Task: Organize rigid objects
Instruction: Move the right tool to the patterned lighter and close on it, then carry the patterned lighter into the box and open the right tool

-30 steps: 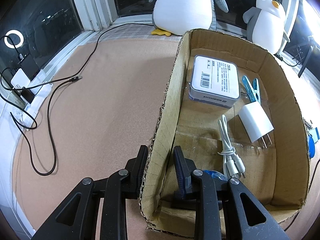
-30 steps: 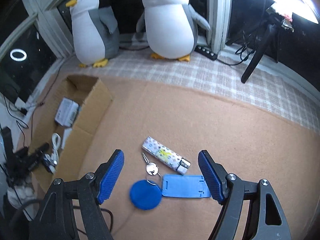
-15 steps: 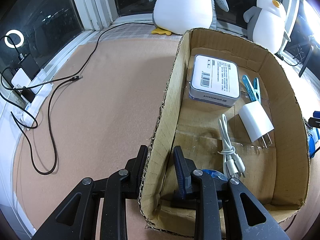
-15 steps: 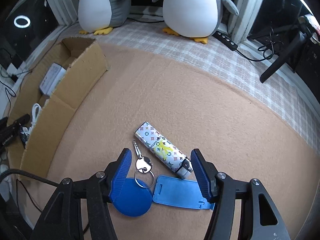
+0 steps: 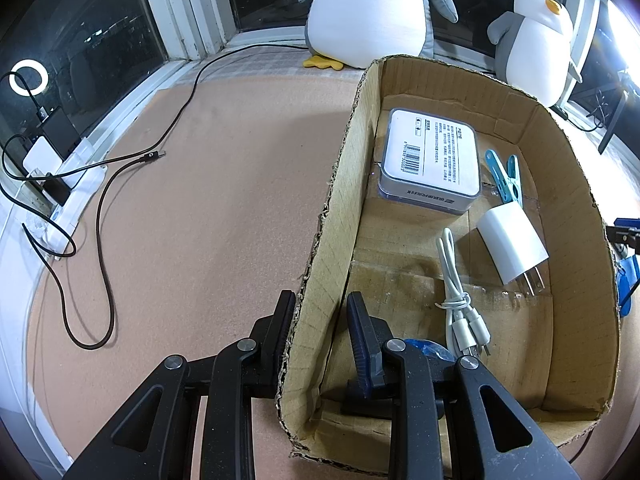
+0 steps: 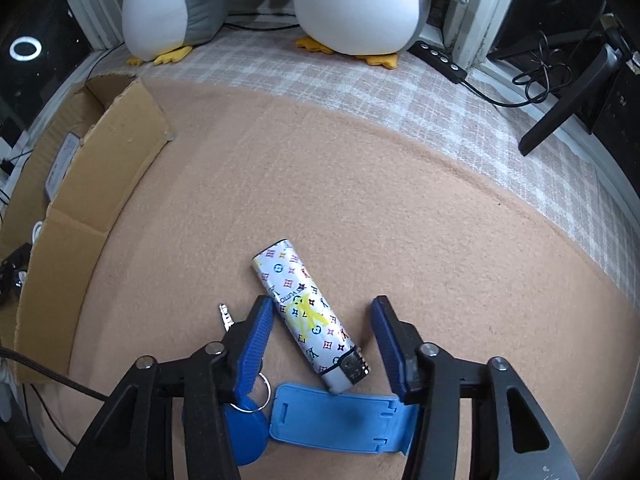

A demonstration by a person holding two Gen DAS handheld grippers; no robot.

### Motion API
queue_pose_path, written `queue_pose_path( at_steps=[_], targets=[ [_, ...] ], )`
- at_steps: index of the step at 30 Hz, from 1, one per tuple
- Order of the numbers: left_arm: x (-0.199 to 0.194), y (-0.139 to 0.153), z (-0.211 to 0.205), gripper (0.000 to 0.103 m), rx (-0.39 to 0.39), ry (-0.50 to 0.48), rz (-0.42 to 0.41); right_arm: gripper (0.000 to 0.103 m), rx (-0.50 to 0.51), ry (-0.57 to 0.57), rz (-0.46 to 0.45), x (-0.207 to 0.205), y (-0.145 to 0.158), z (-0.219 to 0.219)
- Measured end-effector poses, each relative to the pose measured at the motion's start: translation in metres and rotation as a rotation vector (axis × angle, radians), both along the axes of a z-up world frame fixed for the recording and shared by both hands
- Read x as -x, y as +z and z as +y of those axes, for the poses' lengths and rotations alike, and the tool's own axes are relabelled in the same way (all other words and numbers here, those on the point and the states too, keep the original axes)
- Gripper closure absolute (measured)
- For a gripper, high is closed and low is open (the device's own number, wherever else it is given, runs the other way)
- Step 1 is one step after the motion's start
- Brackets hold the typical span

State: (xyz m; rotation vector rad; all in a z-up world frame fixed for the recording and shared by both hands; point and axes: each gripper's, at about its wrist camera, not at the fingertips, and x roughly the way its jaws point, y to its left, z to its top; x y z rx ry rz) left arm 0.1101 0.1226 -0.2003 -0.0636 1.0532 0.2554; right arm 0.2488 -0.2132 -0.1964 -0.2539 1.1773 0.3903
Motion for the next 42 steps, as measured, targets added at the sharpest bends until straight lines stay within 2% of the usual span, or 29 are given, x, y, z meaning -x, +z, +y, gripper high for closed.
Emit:
queue_pose_path(
  at_steps=[4,6,12,19,25,30,33,38,42],
  targets=[
    [0.001,0.000,0.000,0.075,0.000,0.002,-0.001,0.077,-0.010,-0.019,0.005,-0.004,0.001,-0.008],
    [0.001,0.000,0.001,0.075,0.000,0.002,-0.002,0.080,-0.017,-0.030,0.008,-0.004,0.002,-0.011],
    [0.002,0.000,0.001,0.075,0.002,0.004,-0.004,0.082,-0.046,-0.078,0.007,-0.002,0.003,-0.019],
    [0.002,0.000,0.001,0.075,0.003,0.006,-0.004,0.082,-0.177,-0.189,0.013,0.001,0.008,-0.040],
    [0.002,0.000,0.002,0.075,0.002,0.005,-0.003,0.082,-0.240,-0.218,-0.012,0.002,0.020,-0.038],
    [0.002,0.000,0.002,0.075,0.003,0.006,-0.006,0.082,-0.269,-0.175,-0.058,0.006,0.048,-0.020],
    [0.001,0.000,0.002,0.075,0.004,0.008,-0.006,0.082,-0.285,-0.097,-0.101,0.015,0.076,0.008],
    [0.001,0.000,0.002,0.075,0.005,0.008,-0.006,0.082,-0.304,0.015,-0.106,0.032,0.093,0.048],
    [0.001,0.000,0.002,0.075,0.003,0.009,-0.006,0.082,-0.320,0.111,-0.083,0.052,0.095,0.083]
  ],
)
